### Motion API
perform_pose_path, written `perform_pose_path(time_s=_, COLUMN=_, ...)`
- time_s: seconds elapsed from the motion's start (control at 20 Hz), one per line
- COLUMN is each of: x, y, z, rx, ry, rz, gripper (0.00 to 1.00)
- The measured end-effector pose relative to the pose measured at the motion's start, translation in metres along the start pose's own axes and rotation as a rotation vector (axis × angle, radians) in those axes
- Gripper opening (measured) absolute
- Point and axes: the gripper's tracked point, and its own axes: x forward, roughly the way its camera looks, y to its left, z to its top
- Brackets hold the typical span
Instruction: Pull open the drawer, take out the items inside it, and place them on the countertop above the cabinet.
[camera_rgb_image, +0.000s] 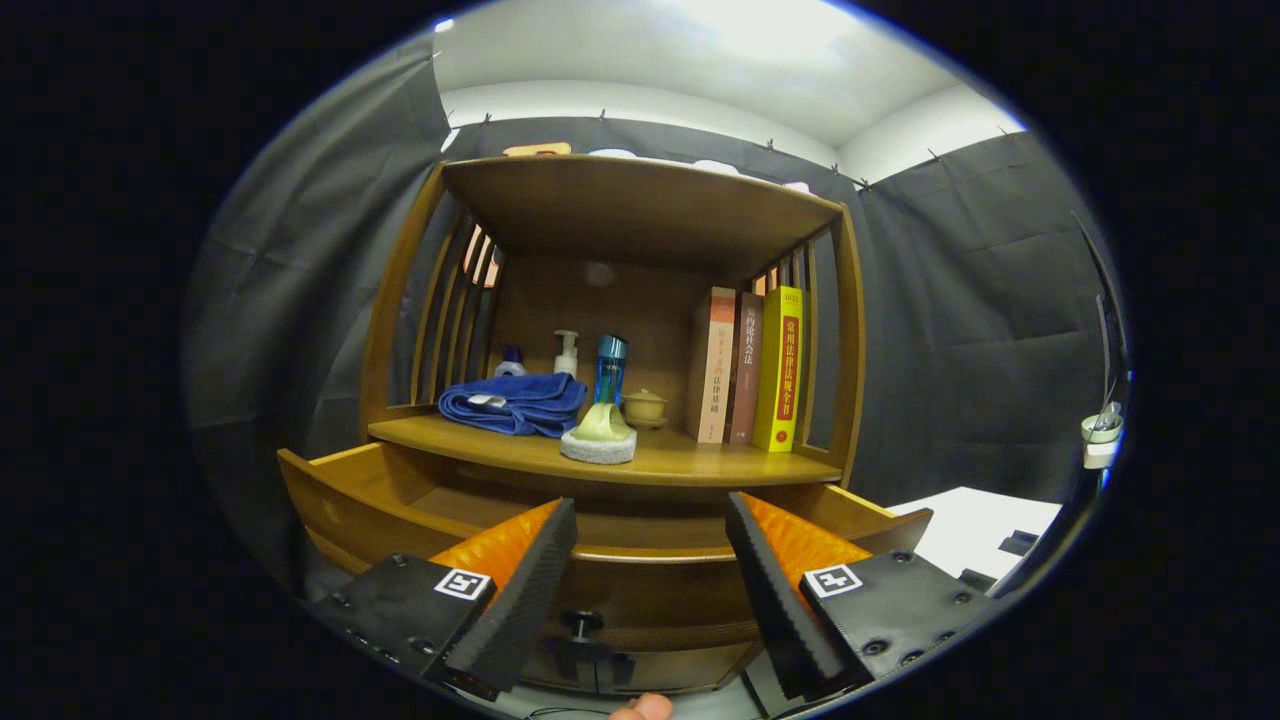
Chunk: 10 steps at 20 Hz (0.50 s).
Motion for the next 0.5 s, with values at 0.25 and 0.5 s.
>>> perform_pose_path(time_s=0.25, x=-0.007, y=0.000, z=-0.013, rx=0.059, ry=-0.018, rz=-0.008, gripper=0.97)
perform_pose_path(time_s=0.5, x=-0.016, y=-0.005, z=-0.027, rx=0.048, ry=0.003, rz=-0.004, gripper=0.98)
